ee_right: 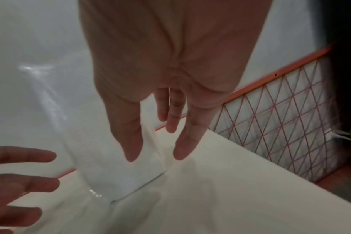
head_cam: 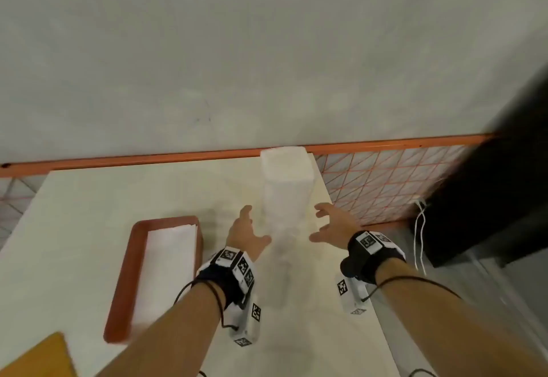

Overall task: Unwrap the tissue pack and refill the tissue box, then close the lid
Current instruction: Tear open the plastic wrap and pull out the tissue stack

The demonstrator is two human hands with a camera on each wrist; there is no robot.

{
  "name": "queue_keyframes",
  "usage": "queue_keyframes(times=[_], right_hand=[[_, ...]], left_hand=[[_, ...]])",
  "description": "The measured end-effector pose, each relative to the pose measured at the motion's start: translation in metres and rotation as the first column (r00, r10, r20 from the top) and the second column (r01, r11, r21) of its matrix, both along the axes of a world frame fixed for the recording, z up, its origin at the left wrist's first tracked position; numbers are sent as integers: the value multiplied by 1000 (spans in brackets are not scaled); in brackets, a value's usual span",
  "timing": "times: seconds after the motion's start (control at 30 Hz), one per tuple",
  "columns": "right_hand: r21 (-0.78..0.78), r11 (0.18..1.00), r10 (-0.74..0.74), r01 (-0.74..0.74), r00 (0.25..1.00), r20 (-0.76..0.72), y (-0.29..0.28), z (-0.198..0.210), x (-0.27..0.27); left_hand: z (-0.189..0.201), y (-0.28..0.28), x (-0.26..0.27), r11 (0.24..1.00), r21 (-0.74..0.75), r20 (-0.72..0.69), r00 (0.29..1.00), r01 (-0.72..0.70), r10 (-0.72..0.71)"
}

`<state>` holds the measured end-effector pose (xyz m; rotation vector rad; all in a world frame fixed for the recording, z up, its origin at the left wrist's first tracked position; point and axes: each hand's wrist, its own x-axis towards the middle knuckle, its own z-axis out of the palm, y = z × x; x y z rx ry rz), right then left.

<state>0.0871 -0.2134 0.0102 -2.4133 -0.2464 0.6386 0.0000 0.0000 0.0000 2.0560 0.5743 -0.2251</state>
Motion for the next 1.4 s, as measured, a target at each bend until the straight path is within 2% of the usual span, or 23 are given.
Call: queue_keyframes(times=[0.17,0.3,0.53,0.63,0.8,0.9,1.0,1.17,1.27,1.4], right_hand=[[76,996,57,-52,997,-56,20,-18,42],[104,991,95,-85,991,-91,31,-37,60],[55,995,87,-82,992,-92,41,-53,73],[74,996,64,-57,993,-94,43,-54,72],[238,971,12,16,993,-115,38,-48,54],[405,910,-14,92,981,-191,35,-31,36],[517,847,1,129,970,-244,29,-17,18],[685,704,93,188,932,-350,27,0,-6],[727,662,182,179,904,-388,27,17,-23],[738,617,163,274,873,-460,25,33,-50]], left_hand=[[-24,13,36,998,-32,-59,997,-61,59],[-37,17,54,999,-47,-70,998,-9,5],[-41,20,76,978,148,-161,979,147,-123],[-41,15,77,980,152,-153,983,129,-105],[-42,13,65,996,-65,-33,998,57,-60],[-32,11,56,963,-268,44,999,32,-21],[-15,6,48,917,-397,67,998,33,-7],[8,-2,22,852,-522,54,996,-38,77],[21,-4,3,805,-589,44,991,-74,123],[42,-6,-23,746,-662,42,991,-67,127]])
